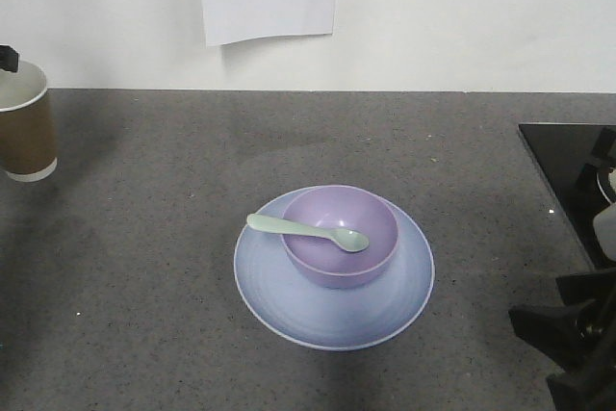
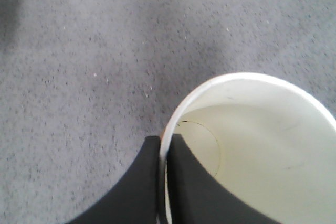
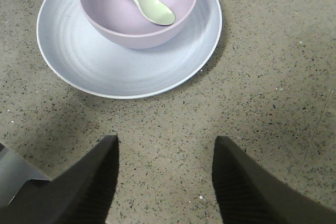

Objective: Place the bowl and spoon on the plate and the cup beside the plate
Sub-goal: 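Lower the left gripper onto the paper cup rim and grasp, then carry the brown paper cup with the left gripper toward the plate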

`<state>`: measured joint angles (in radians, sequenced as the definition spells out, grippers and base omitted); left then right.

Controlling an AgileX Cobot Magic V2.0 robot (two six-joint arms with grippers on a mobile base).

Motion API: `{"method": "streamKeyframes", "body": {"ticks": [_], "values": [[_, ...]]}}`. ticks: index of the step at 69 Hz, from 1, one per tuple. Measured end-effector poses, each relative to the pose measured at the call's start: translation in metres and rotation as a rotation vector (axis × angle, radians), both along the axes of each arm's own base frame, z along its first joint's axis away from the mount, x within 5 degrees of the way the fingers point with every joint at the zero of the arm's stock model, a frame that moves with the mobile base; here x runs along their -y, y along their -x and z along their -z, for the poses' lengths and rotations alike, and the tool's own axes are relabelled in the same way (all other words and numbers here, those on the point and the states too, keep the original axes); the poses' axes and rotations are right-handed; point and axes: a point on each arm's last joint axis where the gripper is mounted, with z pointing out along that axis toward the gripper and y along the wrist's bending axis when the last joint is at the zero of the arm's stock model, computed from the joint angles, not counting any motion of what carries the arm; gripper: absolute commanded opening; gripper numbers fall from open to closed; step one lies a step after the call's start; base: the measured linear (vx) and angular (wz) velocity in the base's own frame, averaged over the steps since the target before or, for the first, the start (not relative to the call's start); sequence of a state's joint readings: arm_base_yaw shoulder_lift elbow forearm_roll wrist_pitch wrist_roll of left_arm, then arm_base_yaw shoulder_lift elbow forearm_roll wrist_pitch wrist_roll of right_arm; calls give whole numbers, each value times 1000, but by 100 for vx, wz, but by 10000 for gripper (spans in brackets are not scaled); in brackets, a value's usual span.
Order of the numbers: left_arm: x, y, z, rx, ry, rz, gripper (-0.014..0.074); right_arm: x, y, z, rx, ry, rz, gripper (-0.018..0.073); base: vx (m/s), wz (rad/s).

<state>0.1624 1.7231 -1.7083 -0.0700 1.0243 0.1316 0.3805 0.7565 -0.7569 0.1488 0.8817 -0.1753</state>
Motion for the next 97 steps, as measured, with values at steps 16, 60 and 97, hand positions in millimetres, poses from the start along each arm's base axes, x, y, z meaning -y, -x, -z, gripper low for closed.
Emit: {"method": "streamKeyframes", "body": {"ticks": [16, 60, 97], "values": [[14, 12, -13, 4, 73, 60, -8, 0, 0, 0, 0, 0, 0, 390, 0, 0], [69, 64, -13, 33, 130, 200, -8, 0, 0, 0, 0, 0, 0, 390, 0, 0], [123, 90, 8, -26, 143, 376, -8, 0, 0, 0, -1, 0, 0, 390, 0, 0]]}}
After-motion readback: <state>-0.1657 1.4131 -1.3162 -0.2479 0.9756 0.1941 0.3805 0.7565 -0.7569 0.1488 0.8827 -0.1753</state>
